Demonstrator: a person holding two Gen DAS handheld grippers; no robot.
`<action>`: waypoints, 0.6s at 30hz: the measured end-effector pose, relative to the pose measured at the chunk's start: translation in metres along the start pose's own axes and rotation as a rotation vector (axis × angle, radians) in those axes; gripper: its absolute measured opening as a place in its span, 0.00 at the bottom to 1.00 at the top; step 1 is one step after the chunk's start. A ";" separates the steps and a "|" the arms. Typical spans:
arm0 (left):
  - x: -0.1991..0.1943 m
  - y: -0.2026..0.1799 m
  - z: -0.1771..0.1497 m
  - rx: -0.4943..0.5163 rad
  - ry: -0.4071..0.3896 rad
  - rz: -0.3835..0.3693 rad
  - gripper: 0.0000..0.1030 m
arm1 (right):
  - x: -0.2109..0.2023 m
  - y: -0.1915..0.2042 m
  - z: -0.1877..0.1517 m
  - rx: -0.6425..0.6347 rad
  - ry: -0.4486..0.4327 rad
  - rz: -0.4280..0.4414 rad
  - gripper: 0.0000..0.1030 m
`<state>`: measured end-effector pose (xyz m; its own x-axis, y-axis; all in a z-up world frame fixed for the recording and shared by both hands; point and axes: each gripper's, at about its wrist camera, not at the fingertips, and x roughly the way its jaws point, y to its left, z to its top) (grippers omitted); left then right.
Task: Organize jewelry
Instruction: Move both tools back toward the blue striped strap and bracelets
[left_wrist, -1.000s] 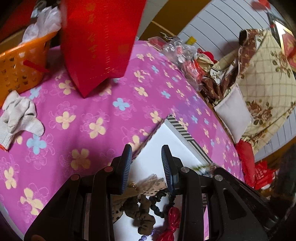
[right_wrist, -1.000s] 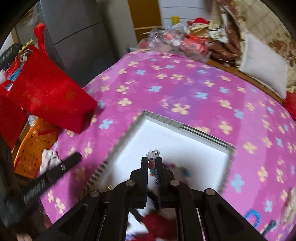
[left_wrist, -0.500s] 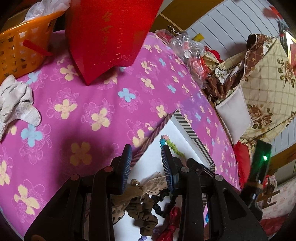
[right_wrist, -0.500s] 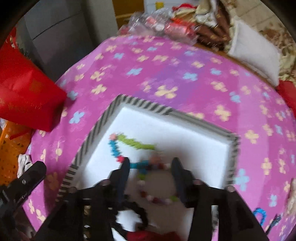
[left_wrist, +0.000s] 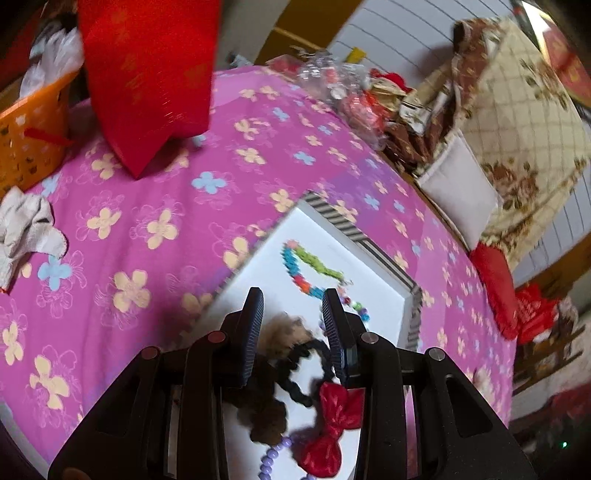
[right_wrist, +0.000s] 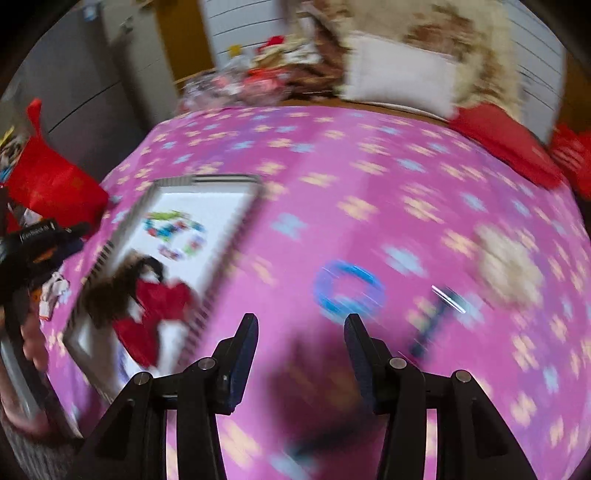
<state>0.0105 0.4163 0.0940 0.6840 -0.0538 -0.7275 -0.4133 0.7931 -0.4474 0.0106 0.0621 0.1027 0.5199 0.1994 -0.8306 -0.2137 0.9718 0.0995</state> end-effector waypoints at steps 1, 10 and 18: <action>-0.003 -0.005 -0.004 0.012 -0.005 -0.007 0.30 | -0.011 -0.016 -0.012 0.027 -0.009 -0.016 0.45; -0.077 -0.075 -0.096 0.214 -0.021 -0.070 0.38 | -0.112 -0.123 -0.084 0.246 -0.275 -0.167 0.45; -0.131 -0.107 -0.161 0.277 -0.008 -0.042 0.38 | -0.137 -0.154 -0.099 0.401 -0.344 0.187 0.45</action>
<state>-0.1314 0.2405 0.1530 0.7025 -0.0864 -0.7064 -0.2048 0.9261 -0.3169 -0.1095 -0.1274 0.1473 0.7578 0.3369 -0.5588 -0.0313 0.8742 0.4845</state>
